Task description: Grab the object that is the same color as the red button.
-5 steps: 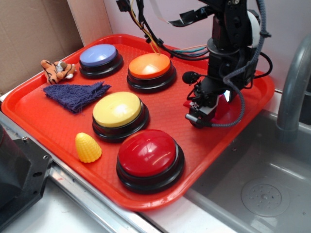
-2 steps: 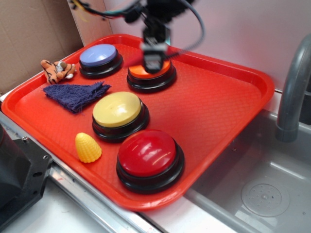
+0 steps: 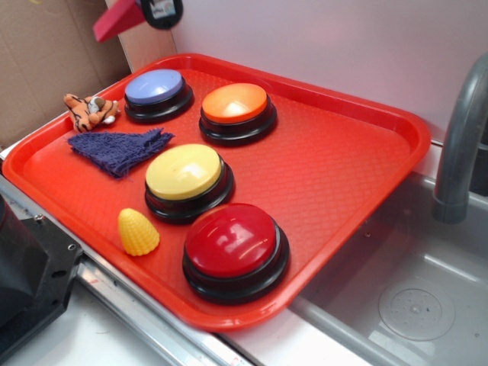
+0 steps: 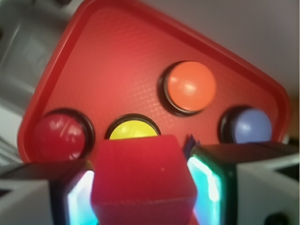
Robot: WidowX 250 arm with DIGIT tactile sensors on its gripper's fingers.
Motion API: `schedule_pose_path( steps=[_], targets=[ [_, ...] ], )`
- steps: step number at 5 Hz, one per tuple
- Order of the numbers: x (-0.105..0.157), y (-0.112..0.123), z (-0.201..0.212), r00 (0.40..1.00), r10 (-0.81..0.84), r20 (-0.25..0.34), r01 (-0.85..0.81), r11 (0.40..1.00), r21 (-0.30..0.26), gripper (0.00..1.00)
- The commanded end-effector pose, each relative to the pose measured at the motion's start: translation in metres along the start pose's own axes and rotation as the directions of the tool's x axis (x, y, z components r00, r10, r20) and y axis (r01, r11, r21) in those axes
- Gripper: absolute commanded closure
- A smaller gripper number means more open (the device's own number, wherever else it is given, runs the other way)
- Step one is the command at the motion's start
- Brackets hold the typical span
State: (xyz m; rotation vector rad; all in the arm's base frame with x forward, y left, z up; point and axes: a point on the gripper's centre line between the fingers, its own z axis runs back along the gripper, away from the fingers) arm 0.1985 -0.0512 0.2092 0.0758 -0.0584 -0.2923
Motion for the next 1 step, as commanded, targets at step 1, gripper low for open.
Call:
schedule_pose_path(
  steps=[1],
  targets=[
    [-0.0005, -0.0283, 0.0205, 0.869, 0.493, 0.043, -0.493, 0.870, -0.019, 1.00]
  ],
)
